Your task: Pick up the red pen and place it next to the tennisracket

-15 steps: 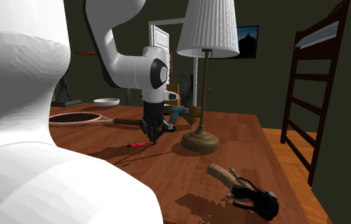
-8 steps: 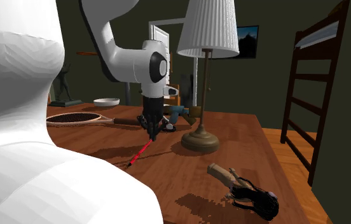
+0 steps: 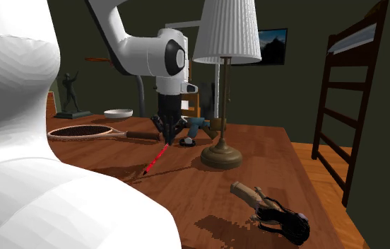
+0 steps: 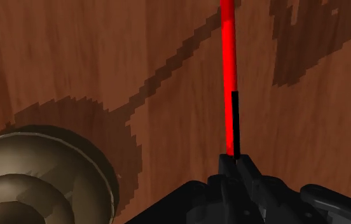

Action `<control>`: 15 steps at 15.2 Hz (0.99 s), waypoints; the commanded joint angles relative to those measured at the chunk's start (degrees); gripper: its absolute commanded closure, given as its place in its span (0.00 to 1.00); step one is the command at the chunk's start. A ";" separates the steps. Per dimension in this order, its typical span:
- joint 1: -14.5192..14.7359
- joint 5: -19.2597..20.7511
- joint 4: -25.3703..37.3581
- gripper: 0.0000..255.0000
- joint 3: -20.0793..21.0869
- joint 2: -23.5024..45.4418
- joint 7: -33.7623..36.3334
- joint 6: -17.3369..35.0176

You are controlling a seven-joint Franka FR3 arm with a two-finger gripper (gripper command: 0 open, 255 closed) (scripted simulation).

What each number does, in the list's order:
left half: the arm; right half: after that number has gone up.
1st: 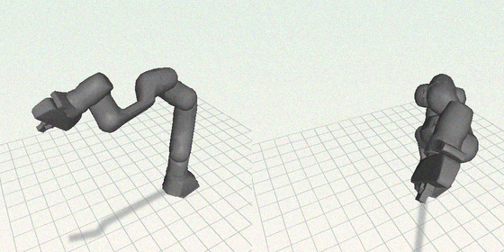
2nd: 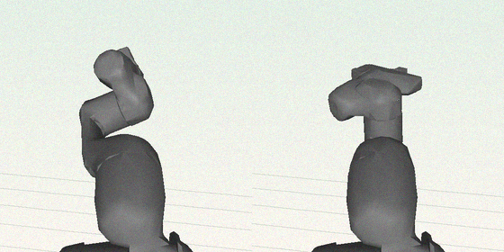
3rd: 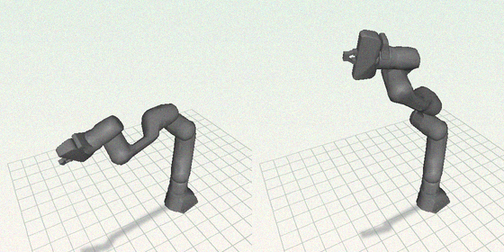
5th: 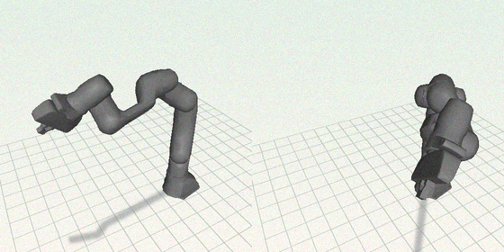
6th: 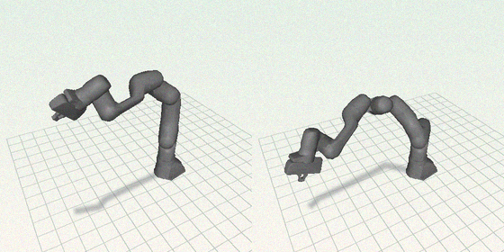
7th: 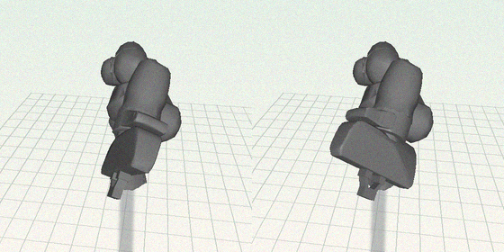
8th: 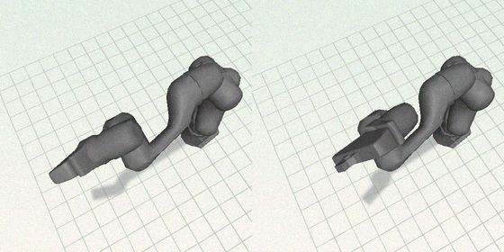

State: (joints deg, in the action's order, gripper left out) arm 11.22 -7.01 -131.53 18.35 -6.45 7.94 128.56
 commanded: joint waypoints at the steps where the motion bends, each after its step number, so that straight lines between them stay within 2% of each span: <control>1: -0.06 -0.13 1.02 1.00 -0.14 -0.73 -0.02 -1.62; 10: -0.17 -0.50 5.04 1.00 -0.54 -3.32 -0.12 -8.16; 15: 2.99 -1.74 3.01 1.00 3.50 -5.59 6.31 -7.69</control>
State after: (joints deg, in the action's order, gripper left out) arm 13.64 -8.62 -128.65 21.05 -11.88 12.89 120.98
